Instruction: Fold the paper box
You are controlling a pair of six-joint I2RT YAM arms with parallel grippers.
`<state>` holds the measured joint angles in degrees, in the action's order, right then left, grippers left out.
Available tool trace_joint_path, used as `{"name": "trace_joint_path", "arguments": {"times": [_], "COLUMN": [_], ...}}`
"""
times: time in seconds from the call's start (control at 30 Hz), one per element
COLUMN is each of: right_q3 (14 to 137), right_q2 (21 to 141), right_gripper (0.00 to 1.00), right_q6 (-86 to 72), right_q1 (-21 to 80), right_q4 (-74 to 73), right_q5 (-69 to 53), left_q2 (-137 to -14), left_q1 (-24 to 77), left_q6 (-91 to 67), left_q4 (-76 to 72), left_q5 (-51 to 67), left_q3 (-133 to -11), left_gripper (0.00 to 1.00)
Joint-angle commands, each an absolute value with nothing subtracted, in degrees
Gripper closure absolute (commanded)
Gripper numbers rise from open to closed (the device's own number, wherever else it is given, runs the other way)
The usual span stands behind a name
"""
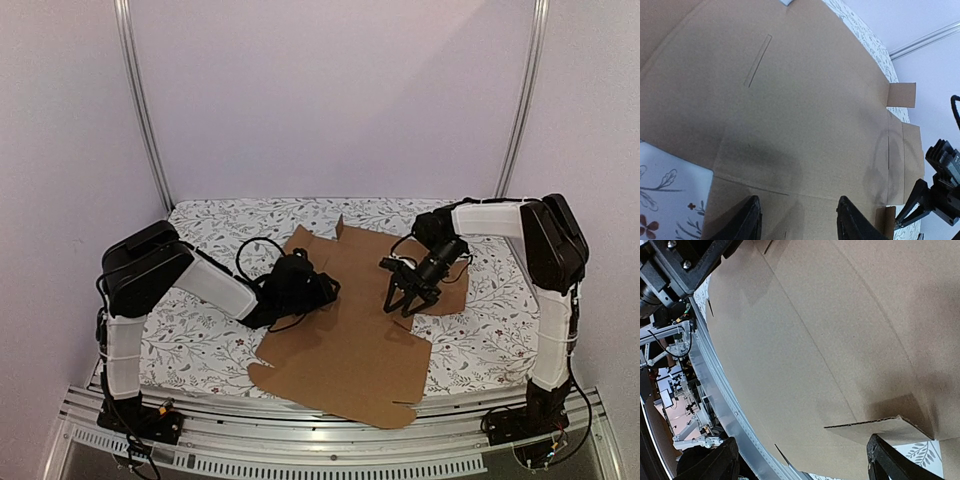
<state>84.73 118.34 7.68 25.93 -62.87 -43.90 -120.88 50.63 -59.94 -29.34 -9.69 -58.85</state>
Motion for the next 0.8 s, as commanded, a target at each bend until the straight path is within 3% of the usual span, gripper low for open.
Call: {"name": "trace_joint_path", "arguments": {"times": [0.0, 0.3, 0.57, 0.77], "right_q3": [85.69, 85.14, 84.55, 84.47], "right_q2": [122.36, 129.08, 132.75, 134.86], "right_gripper": [0.13, 0.13, 0.12, 0.13], "right_q6": [7.22, 4.75, 4.51, 5.27], "right_q1": [26.54, 26.43, 26.53, 26.41], "right_q4": [-60.25, -60.74, -61.53, -61.99], "right_q5": [-41.72, -29.87, -28.83, -28.41], "left_q2": [-125.21, -123.90, -123.57, -121.91], "left_q1": [52.73, 52.69, 52.41, 51.71], "left_q6": [-59.68, -57.56, -53.62, -44.94], "left_q4": [-13.96, -11.79, -7.20, 4.61], "left_q5": [-4.19, -4.00, -3.34, -2.60], "left_q3": [-55.02, -55.66, -58.27, -62.69], "left_gripper": [0.48, 0.48, 0.48, 0.48]}}
